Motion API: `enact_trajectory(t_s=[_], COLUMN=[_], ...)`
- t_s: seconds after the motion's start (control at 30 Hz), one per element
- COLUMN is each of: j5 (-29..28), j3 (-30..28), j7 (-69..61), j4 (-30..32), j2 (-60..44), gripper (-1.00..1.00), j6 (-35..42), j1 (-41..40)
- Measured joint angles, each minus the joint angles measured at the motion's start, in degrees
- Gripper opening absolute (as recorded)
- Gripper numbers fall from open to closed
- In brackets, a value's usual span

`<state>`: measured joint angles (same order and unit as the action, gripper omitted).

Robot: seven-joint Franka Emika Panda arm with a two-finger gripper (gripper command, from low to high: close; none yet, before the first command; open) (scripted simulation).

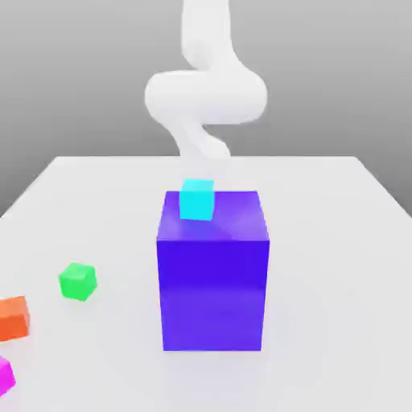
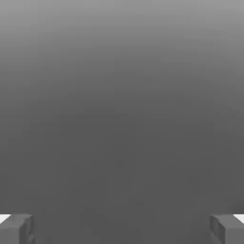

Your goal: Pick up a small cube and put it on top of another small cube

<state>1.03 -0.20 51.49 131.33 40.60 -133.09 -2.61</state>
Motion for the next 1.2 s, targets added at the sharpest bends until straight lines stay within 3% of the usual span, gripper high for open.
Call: enact_trajectory(t_s=[0.67, 1.0, 1.13, 1.17, 1.2], j5=[3.41, 7.28, 9.77, 10.28, 10.28], j3=[-3.59, -10.24, -9.04, -8.61, -8.61], j7=[48.63, 71.21, 71.73, 71.44, 71.44], j4=[-3.59, -5.43, -7.12, -7.5, -7.5], j2=[-41.89, -62.83, -71.18, -72.83, -72.83], gripper=[0.0, 0.0, 0.0, -1.0, -1.0], j6=[-10.61, -15.73, -21.07, -22.3, -22.3], j1=[-18.5, -21.21, -22.91, -23.26, -23.26])
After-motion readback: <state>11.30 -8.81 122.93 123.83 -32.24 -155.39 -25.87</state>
